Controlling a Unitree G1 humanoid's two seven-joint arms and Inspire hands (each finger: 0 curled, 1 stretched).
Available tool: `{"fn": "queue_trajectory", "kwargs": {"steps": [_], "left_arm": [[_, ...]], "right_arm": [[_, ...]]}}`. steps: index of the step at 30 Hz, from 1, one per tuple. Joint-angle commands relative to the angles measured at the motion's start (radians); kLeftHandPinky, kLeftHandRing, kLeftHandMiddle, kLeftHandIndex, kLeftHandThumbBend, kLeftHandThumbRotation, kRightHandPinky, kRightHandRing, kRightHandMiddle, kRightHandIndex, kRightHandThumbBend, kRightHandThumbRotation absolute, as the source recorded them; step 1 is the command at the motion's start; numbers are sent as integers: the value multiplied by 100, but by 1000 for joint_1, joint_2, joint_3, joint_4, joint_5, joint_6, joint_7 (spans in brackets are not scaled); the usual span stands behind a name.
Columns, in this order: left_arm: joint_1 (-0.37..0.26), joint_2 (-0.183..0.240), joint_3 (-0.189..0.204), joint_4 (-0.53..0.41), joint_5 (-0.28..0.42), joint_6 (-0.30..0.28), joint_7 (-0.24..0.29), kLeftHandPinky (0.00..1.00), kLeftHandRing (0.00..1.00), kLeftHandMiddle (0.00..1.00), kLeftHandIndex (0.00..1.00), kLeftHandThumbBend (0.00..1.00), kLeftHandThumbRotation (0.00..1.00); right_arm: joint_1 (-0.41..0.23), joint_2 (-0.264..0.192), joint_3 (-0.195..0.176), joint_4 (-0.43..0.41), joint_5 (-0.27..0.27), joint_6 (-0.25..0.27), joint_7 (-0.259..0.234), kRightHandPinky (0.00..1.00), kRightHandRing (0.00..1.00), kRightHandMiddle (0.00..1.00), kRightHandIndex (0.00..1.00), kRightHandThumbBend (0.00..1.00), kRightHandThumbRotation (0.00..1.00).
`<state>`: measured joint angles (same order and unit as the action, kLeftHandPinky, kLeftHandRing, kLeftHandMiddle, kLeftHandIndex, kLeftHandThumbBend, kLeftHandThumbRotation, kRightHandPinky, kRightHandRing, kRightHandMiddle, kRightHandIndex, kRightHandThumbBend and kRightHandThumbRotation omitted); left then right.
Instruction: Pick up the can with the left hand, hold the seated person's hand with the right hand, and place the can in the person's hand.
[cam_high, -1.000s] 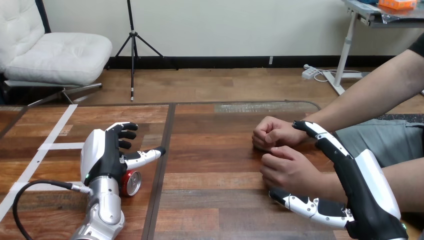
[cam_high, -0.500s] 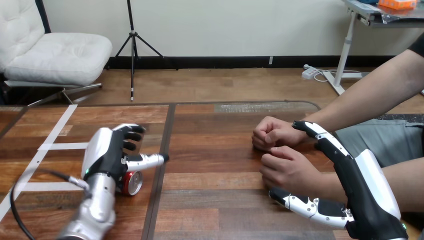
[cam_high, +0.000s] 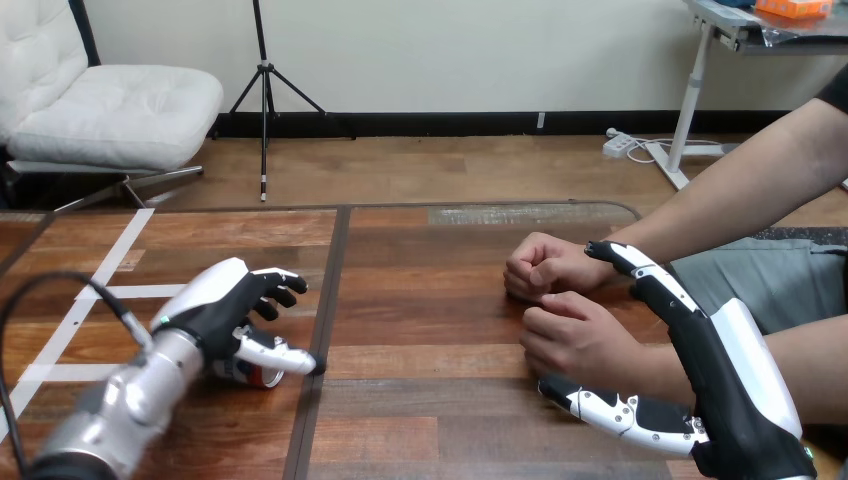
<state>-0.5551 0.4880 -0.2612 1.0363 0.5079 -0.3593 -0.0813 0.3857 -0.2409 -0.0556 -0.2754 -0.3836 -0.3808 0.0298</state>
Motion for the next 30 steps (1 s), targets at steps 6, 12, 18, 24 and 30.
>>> {"fn": "queue_trajectory", "kwargs": {"steps": [6,12,18,24,30], "left_arm": [[-62,116,-34,-238,71,72,-147,63,79,83,84,89,8],[-65,146,-43,-318,110,114,-234,64,81,84,84,90,5],[-66,161,-57,-383,157,166,-293,65,81,85,84,90,1],[-63,165,-74,-416,204,201,-309,64,80,84,83,89,0],[-62,160,-102,-424,266,235,-292,62,78,83,82,89,0]], "right_arm": [[-50,-5,-6,-17,14,-9,-15,87,91,92,87,76,29],[-54,-3,-2,-6,12,-18,-20,87,91,92,87,76,30],[-58,1,5,0,10,-19,-21,88,91,92,87,76,29],[-61,5,12,2,10,-16,-20,89,91,92,87,77,29],[-61,6,15,-2,8,-8,-18,90,91,92,87,77,29]]}}
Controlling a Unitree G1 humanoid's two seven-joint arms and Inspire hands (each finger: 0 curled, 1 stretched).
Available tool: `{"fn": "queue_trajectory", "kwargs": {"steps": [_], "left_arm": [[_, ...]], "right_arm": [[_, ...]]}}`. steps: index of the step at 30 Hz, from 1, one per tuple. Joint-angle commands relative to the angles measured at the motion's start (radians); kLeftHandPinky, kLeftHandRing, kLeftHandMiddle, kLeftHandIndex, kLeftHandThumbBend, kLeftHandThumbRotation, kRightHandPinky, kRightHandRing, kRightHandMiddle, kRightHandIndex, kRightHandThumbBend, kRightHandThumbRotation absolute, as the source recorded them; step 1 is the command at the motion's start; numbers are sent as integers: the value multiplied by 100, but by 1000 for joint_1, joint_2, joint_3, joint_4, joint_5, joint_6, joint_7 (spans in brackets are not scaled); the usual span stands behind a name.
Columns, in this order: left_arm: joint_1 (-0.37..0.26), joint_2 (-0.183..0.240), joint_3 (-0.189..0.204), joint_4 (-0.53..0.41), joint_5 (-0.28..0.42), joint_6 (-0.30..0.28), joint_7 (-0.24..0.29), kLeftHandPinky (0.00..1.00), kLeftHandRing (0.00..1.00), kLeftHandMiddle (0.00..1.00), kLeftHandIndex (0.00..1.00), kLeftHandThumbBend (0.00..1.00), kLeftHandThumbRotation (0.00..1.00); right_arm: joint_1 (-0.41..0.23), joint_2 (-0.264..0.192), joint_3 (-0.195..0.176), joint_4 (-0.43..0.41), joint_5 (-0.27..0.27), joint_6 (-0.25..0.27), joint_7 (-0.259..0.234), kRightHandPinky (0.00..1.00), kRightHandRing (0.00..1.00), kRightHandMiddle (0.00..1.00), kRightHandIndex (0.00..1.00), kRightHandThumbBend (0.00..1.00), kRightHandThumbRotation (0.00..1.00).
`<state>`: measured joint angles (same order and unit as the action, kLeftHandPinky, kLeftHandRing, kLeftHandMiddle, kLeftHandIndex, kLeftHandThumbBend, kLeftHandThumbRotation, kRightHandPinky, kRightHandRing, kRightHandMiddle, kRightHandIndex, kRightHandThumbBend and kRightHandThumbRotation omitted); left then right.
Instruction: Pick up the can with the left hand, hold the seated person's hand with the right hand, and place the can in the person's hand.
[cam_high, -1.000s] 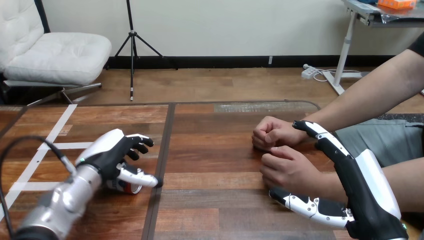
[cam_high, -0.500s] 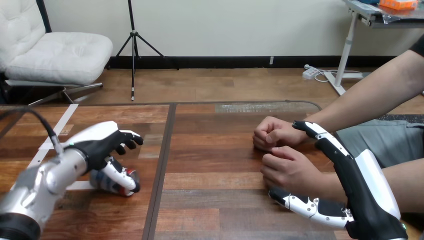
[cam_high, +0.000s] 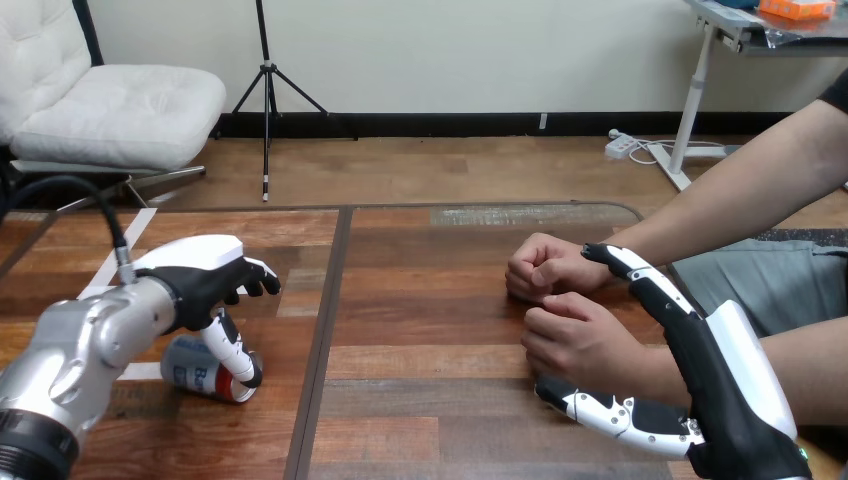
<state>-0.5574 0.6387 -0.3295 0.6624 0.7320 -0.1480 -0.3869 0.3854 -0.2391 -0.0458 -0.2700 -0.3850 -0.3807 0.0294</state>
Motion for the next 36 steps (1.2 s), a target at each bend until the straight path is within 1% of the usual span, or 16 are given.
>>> {"fn": "queue_trajectory", "kwargs": {"steps": [1,7,9,12,19,24,27,30,33,36], "left_arm": [[-62,9,-45,-47,62,32,21,62,78,83,82,89,0],[-81,5,-93,-7,130,53,37,60,76,82,82,88,0],[-87,0,-100,8,137,62,40,60,76,82,82,88,0],[-90,-8,-105,35,140,62,58,59,76,81,82,89,0],[-105,-31,-131,105,160,75,96,58,75,80,81,91,0],[-114,-45,-146,146,162,85,116,57,72,78,80,93,0],[-121,-53,-160,166,169,102,111,56,72,79,80,92,0],[-123,-55,-168,182,167,102,116,56,72,79,81,91,0],[-124,-57,-165,196,153,100,118,56,72,80,81,91,0],[-118,-53,-154,199,133,84,129,55,72,81,81,91,0]], "right_arm": [[-60,5,6,-9,11,-6,-17,90,91,92,87,77,30],[-59,5,6,-14,12,-4,-16,90,91,92,88,77,30],[-58,4,6,-15,12,-4,-16,90,91,92,88,77,30],[-55,4,5,-17,15,-6,-15,90,91,92,87,76,30],[-48,3,0,-25,5,-1,-20,90,91,92,87,76,30],[-44,3,-3,-30,4,1,-21,89,91,92,87,76,30],[-42,3,-4,-32,3,-1,-22,88,91,92,87,76,30],[-41,2,-5,-30,2,-7,-25,88,91,92,87,76,30],[-39,-1,-6,-28,3,-10,-24,88,91,92,87,76,30],[-37,-2,-7,-29,4,-11,-25,88,91,91,87,76,30]]}}
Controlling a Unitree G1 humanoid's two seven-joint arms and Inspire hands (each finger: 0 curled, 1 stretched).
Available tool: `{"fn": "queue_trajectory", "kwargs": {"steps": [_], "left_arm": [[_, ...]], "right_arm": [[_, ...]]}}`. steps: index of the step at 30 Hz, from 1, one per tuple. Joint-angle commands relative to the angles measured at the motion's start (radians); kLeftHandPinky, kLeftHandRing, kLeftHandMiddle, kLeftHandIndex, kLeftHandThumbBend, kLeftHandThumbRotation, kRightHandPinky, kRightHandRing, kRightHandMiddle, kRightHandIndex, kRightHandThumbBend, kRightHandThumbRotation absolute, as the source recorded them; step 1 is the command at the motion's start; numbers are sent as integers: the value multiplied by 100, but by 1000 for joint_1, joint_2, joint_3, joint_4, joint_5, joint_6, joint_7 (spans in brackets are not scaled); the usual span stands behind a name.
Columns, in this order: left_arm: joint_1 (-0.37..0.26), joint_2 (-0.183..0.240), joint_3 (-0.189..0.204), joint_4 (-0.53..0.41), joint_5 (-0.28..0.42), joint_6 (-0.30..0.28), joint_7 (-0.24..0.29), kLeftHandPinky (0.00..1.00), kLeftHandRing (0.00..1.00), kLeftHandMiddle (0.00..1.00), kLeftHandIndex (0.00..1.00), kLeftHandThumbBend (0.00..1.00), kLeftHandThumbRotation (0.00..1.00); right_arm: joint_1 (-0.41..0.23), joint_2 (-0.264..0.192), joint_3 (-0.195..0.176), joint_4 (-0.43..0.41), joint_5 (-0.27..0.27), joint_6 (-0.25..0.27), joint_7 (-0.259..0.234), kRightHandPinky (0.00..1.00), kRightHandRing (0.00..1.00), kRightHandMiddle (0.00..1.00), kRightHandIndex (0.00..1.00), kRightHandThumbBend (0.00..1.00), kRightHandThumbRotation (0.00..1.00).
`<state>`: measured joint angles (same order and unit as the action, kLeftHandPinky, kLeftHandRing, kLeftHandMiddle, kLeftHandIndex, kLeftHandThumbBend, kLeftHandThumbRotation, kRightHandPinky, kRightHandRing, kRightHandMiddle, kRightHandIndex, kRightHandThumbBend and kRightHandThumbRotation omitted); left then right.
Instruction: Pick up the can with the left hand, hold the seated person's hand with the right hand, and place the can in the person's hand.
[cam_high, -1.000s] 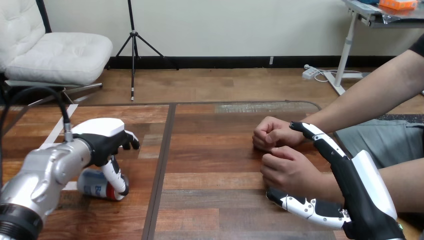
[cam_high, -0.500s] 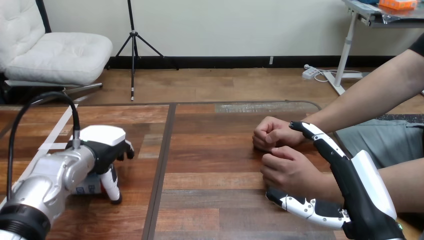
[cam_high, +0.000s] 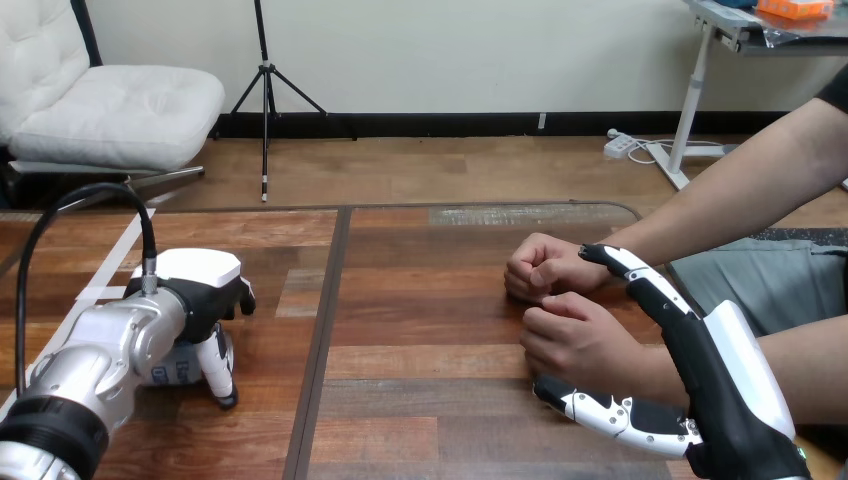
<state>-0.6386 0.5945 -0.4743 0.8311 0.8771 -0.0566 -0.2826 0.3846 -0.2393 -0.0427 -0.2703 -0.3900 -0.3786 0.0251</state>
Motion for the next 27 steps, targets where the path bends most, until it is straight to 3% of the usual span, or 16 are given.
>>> {"fn": "queue_trajectory", "kwargs": {"steps": [1,15,27], "left_arm": [[-32,-5,-3,27,-20,-16,31,55,72,81,81,91,0],[-2,18,27,2,-82,-48,65,55,73,80,80,90,0],[13,33,38,-38,-120,-22,40,57,75,80,80,88,0]], "right_arm": [[-36,-2,-11,-29,9,-12,-20,87,91,91,87,76,30],[-39,-6,-12,-25,20,-11,-13,88,91,92,87,75,29],[-48,-7,-10,-20,24,-9,-10,90,92,92,88,76,28]]}}
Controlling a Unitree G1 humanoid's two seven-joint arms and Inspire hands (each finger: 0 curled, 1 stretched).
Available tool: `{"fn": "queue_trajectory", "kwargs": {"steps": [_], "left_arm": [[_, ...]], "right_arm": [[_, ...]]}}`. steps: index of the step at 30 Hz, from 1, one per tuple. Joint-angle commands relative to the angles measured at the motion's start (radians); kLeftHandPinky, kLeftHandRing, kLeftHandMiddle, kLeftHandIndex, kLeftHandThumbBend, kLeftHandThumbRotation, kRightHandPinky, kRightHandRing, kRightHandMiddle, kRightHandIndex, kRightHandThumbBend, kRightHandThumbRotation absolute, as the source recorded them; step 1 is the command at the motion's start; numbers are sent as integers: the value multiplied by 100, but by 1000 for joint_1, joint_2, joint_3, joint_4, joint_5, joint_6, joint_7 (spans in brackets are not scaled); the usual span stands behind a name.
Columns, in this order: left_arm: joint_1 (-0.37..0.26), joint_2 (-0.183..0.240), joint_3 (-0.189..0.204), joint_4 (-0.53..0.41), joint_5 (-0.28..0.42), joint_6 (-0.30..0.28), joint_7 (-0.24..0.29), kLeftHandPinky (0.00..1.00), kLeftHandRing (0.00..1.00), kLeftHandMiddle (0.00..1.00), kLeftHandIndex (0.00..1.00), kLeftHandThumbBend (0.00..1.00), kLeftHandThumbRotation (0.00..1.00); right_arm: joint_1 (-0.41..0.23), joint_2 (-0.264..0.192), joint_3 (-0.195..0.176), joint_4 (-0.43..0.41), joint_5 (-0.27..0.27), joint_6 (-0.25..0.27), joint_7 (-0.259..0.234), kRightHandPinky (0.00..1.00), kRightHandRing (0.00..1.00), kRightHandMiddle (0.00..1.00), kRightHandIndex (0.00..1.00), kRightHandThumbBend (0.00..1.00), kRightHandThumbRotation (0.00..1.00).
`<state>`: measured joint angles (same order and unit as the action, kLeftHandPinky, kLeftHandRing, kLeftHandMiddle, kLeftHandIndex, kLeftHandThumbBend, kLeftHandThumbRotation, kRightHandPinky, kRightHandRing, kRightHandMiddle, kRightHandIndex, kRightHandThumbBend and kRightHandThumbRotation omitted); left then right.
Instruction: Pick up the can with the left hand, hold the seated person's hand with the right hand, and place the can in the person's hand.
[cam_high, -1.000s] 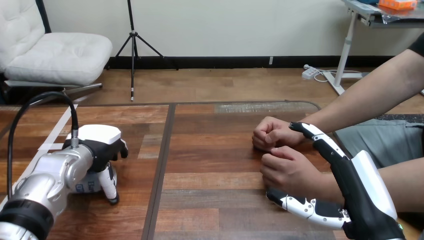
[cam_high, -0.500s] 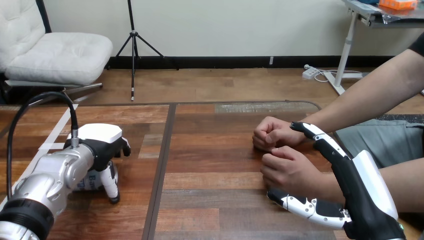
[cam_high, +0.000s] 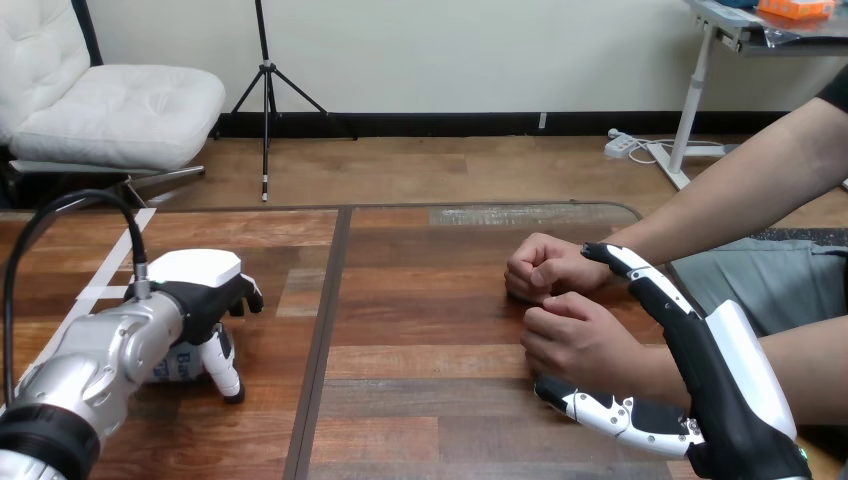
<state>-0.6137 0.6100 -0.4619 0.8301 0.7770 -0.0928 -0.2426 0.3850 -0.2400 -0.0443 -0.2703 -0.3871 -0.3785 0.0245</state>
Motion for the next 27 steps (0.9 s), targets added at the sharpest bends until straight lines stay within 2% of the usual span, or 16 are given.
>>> {"fn": "queue_trajectory", "kwargs": {"steps": [1,7,12,16,21,27], "left_arm": [[-11,18,25,-39,-21,16,0,57,75,80,80,88,0],[-18,19,15,-31,-22,39,-17,58,75,80,79,88,0],[-29,17,-14,-21,12,71,-33,57,74,79,80,87,0],[-30,13,-20,-16,23,88,-27,54,72,78,80,86,0],[-31,3,-31,9,47,109,23,49,65,73,78,87,0],[-35,-10,-43,38,73,142,77,47,62,70,76,89,0]], "right_arm": [[-50,-7,-8,-19,22,-10,-9,90,92,92,88,76,28],[-54,-7,-7,-19,25,-4,-5,91,92,92,88,76,29],[-57,-8,-6,-19,20,-2,-5,91,92,92,88,75,28],[-60,-10,-6,-17,18,-4,-6,91,91,92,88,75,29],[-62,-11,-7,-14,20,-8,-7,91,91,92,87,75,29],[-63,-11,-9,-16,20,-5,-6,91,92,92,87,76,29]]}}
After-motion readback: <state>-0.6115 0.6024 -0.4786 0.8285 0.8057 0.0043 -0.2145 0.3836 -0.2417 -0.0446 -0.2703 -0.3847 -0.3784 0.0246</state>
